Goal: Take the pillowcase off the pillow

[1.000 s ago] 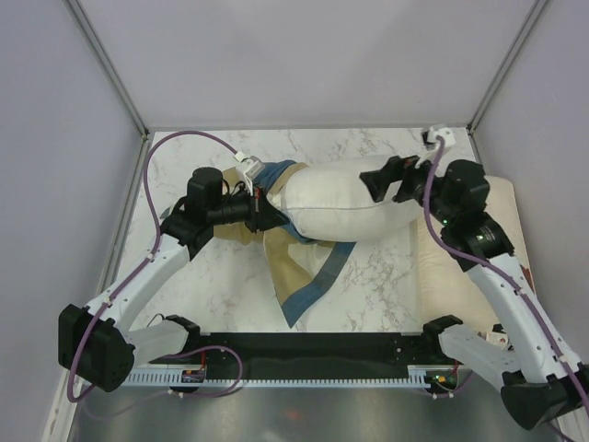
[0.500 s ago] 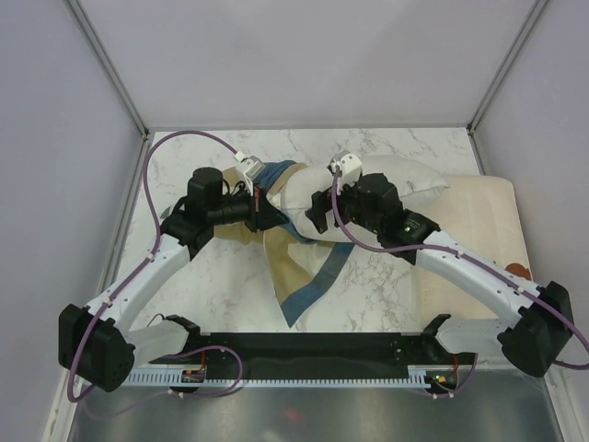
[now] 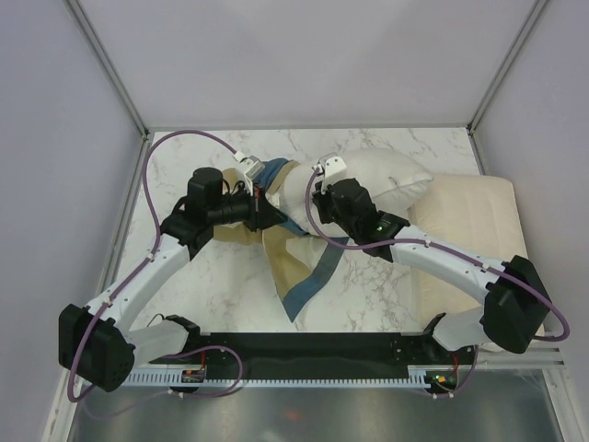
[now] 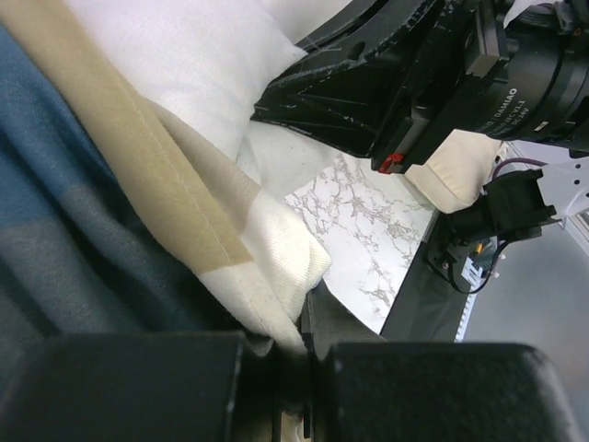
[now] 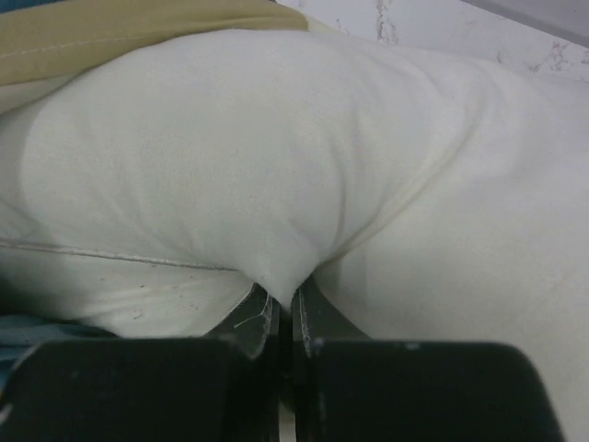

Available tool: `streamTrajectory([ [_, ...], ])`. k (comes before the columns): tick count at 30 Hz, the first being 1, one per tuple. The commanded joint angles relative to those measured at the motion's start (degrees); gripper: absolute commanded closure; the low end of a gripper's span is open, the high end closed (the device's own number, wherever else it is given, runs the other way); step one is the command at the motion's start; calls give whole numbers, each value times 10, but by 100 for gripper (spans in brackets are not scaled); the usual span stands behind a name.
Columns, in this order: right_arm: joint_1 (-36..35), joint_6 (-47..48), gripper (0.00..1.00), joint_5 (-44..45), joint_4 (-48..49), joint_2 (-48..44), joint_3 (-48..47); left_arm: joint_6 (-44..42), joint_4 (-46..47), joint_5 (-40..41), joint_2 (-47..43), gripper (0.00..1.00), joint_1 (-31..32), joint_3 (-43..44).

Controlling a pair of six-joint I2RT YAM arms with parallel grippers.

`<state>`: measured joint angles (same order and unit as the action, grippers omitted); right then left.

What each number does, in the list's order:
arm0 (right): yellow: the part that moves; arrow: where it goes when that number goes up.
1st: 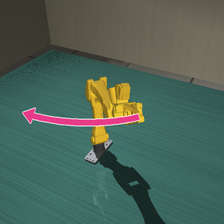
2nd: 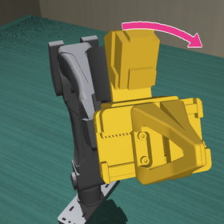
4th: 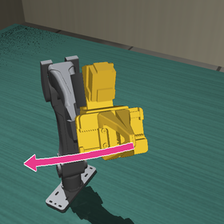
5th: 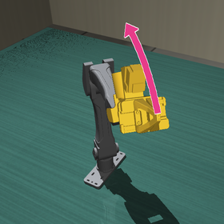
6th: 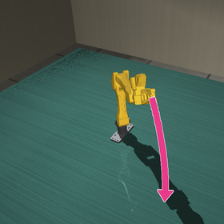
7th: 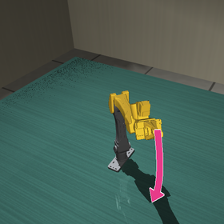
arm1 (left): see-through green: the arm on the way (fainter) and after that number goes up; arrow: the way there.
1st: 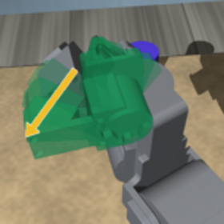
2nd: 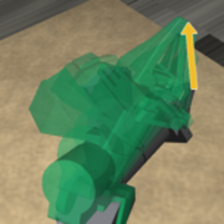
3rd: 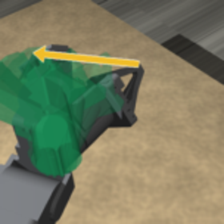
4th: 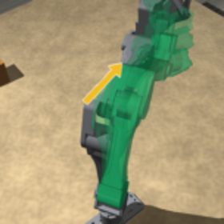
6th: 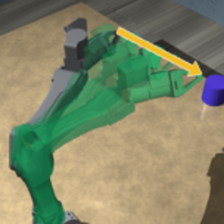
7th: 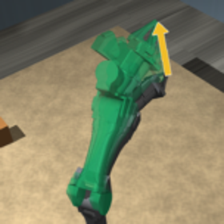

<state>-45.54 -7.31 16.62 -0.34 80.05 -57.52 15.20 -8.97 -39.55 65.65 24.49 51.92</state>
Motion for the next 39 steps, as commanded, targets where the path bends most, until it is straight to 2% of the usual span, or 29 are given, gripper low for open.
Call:
streamTrajectory([
  [1,12,-8,100,110,-27,16,-6,-34,27,3,-29,98,1,36],
  [4,26,-8,100,162,-48,4,-22,-53,-1,92,-50,98,-4,41],
  [8,83,-26,100,158,-66,-36,-16,-54,-14,192,-74,98,-23,40],
  [15,187,-31,100,129,-90,-85,2,-25,-12,190,-81,98,-96,40],
  [22,222,-31,100,110,-99,-92,10,-25,-6,206,-96,98,-117,32],
  [25,223,-38,100,90,-99,-89,10,-28,10,177,-97,98,-117,28],
  [26,223,-39,100,85,-99,-86,10,-29,15,133,-96,93,-116,30],
  [27,224,-43,100,77,-99,-82,7,-33,23,94,-95,70,-115,35],
  [29,223,-44,100,72,-99,-78,4,-28,28,79,-111,42,-115,41],
  [31,223,-46,100,62,-99,-78,4,-20,28,85,-135,20,-116,47],
  [34,223,-51,100,52,-99,-79,7,-17,8,155,-192,8,-116,62],
  [36,223,-56,100,41,-95,-82,9,-19,-16,200,-206,5,-117,71],
  [37,223,-59,100,30,-94,-82,11,-17,-34,208,-207,0,-116,74],
  [39,223,-63,100,18,-91,-85,11,-8,-49,210,-198,0,-115,69],
])
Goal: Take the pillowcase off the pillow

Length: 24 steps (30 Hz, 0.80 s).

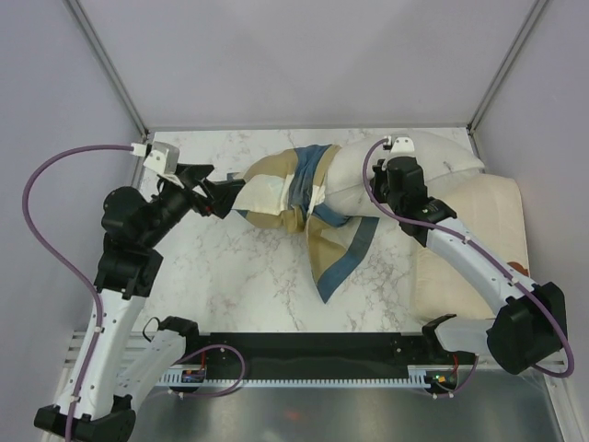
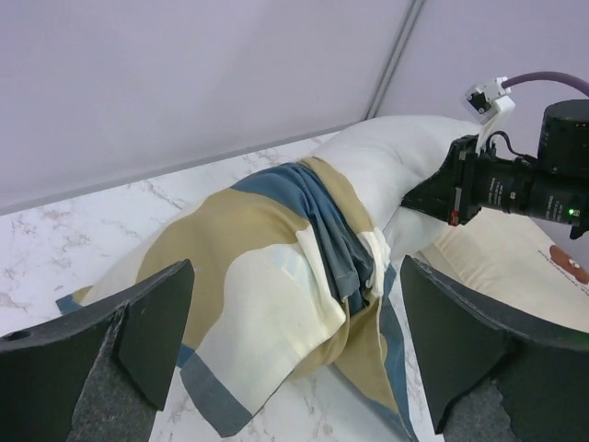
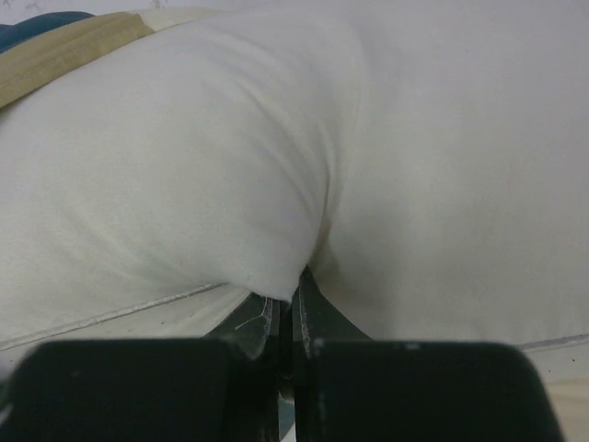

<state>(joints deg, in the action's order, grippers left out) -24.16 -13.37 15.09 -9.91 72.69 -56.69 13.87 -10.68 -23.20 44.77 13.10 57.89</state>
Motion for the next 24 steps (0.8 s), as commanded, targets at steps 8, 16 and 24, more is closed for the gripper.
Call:
streamTrajectory([
  [8,10,-6,100,13,7,-26,4,32,-73,83,36,0,-2,-37],
  [16,10,-8,100,19,3,-30,5,47,-105,19,65,20,-1,-49],
  [24,10,-3,100,41,-3,-19,-4,52,-132,88,59,98,-4,-62],
])
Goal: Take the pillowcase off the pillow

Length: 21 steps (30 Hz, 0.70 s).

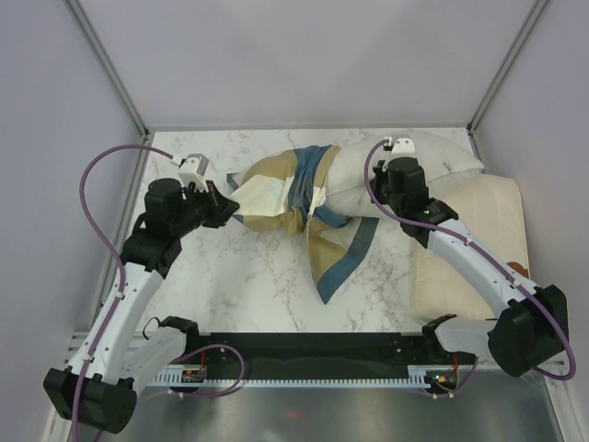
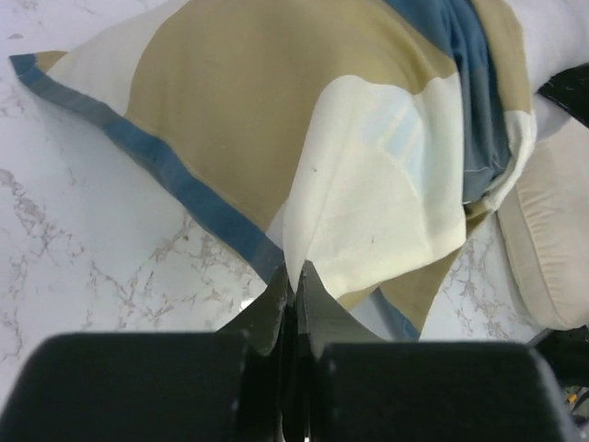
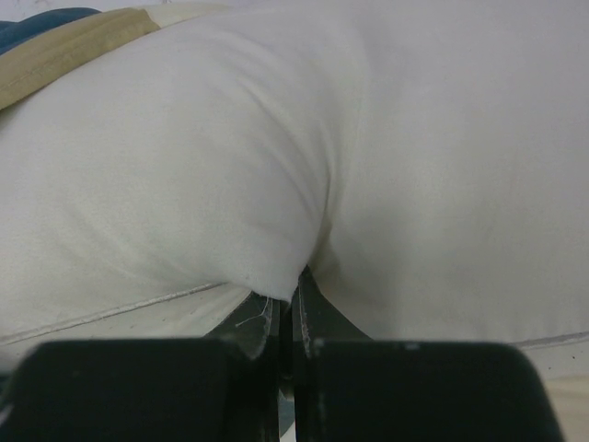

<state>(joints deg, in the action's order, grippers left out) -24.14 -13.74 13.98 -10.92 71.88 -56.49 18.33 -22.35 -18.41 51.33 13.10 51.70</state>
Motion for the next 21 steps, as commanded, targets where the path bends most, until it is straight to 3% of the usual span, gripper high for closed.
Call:
streamTrajectory([
  [1,10,2,100,55,6,-10,-9,7,-23,75,-7,98,-4,5],
  [6,19,6,100,63,-1,-9,-23,0,-64,159,-16,98,-55,23],
  [15,45,-5,100,44,-3,-16,-48,26,-64,110,11,98,-243,25],
  [21,52,-6,100,27,-4,-18,-52,41,-47,130,20,98,-321,15],
])
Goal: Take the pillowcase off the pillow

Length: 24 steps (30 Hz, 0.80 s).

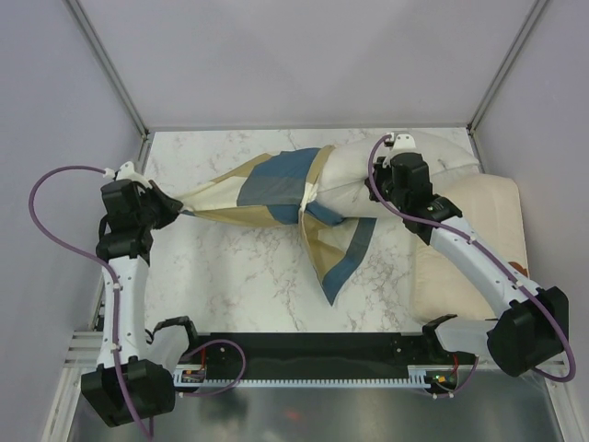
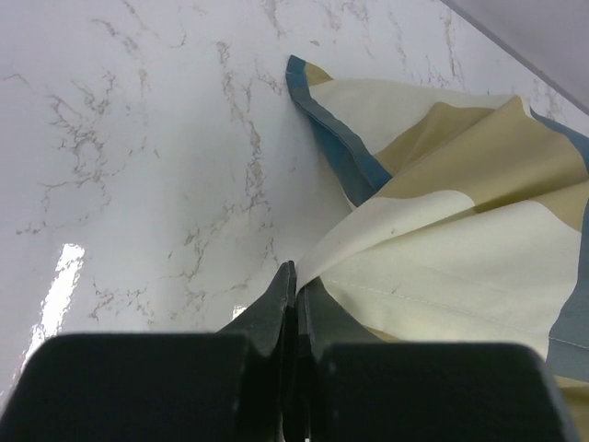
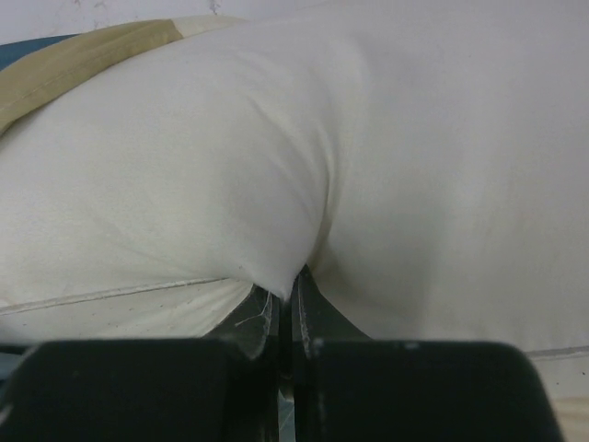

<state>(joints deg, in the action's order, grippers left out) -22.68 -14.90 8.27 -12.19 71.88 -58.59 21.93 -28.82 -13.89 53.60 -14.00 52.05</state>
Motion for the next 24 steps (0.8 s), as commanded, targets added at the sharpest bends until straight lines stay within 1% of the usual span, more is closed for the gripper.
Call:
streamTrajectory([
  [1,38,6,100,84,8,-18,-29,6,23,104,-3,98,-56,6],
  [4,39,5,100,78,8,-21,-25,4,27,113,-9,98,-80,-5],
  [9,39,7,100,43,8,-19,-24,-16,34,100,-53,98,-73,-15],
  [10,39,7,100,37,8,-16,-24,-21,34,78,-63,77,-66,-13],
  [11,39,7,100,32,8,-15,-25,-24,36,72,-88,60,-53,-11],
  [12,39,6,100,25,8,-12,-23,-29,36,71,-99,46,-24,-2],
  [13,39,5,100,20,11,-10,-21,-30,37,76,-112,31,-8,2],
  [15,38,-4,100,8,16,-10,-15,-34,39,80,-142,22,37,19],
  [16,38,-6,100,5,22,-10,-14,-36,38,81,-148,20,51,24],
  [20,36,-19,100,-11,30,-7,-7,-58,42,84,-135,18,117,32],
  [21,35,-23,100,-12,30,-5,-6,-67,42,89,-124,18,155,33],
  [23,33,-23,100,-15,31,-2,-8,-75,46,111,-113,17,195,33],
  [24,31,-24,100,-15,31,0,-9,-83,51,120,-108,17,238,33],
])
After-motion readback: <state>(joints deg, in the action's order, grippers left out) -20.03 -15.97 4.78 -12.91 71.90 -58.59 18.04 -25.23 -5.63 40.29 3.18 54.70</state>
